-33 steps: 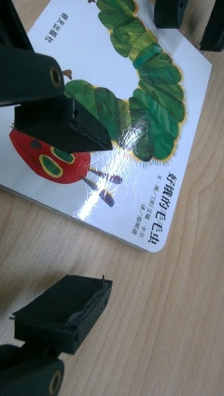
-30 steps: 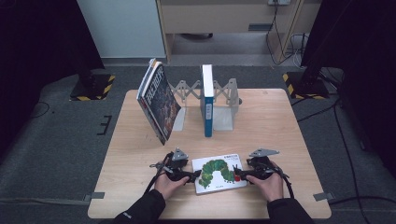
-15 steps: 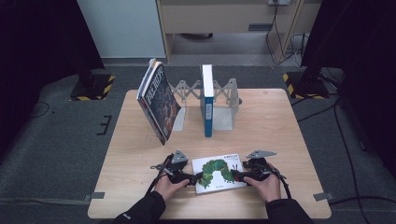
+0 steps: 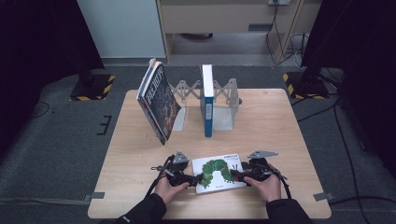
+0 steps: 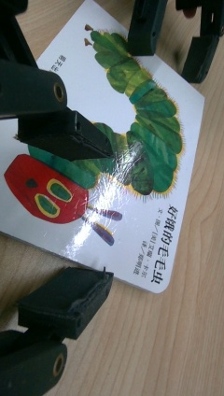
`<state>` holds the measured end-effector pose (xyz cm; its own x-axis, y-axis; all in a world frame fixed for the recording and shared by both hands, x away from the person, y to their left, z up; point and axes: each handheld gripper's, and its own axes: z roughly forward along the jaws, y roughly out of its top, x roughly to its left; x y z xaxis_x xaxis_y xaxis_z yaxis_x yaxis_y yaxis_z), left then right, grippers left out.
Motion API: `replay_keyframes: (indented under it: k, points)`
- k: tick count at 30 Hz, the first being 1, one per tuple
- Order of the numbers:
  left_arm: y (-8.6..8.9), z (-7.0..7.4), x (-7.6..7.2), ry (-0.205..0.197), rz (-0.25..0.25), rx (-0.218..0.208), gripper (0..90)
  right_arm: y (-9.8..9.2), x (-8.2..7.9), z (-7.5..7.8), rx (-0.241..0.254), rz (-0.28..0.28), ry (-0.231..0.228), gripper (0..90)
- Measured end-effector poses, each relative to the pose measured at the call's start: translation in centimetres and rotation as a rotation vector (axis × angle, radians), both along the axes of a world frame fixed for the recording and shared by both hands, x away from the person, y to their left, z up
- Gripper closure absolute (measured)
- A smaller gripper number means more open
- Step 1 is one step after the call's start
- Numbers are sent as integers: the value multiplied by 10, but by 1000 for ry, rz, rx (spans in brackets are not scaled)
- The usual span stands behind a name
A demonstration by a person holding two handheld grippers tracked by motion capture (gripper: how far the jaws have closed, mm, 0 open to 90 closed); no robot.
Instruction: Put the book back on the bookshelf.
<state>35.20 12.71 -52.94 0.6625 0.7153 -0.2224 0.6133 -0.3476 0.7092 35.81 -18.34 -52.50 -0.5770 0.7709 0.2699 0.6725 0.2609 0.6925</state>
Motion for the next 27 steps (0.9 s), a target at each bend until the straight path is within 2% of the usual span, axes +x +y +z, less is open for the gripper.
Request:
replay_keyframes:
  k: [3, 5, 8, 11, 12, 14, 16, 18, 20, 24, 27]
  points:
    - [1, 0, -2, 11, -2, -28, 261, 0, 0, -1, -9, 0, 17, 335]
    - [-2, -1, -3, 10, 0, -48, 303, 0, 1, -2, -7, 6, 10, 331]
    - [-5, -1, -4, 9, 15, -52, 306, 0, 1, -2, -7, 4, 13, 327]
    - [-6, -2, -3, 5, 10, -58, 300, 0, 1, -1, -6, -2, 21, 320]
    - [-10, -3, -2, 5, 10, -78, 287, -1, 1, -1, -15, -6, 12, 310]
    - [-14, -3, -1, -14, -8, -58, 277, -4, 0, -1, -17, -22, 13, 305]
    - [-16, -2, -1, -10, -15, -46, 268, -7, 1, -2, -8, -33, 11, 316]
    - [-11, 2, 2, -6, -26, -46, 318, -9, 1, -2, 5, -38, 18, 330]
    - [-4, 5, 4, -23, -3, -41, 306, -10, 1, -2, 0, -37, 9, 331]
    - [8, 4, 8, -32, 12, 17, 298, -14, 1, -2, 5, -50, 6, 341]
    - [6, 2, 7, -33, 15, 8, 274, -17, 0, -3, 10, -61, 9, 350]
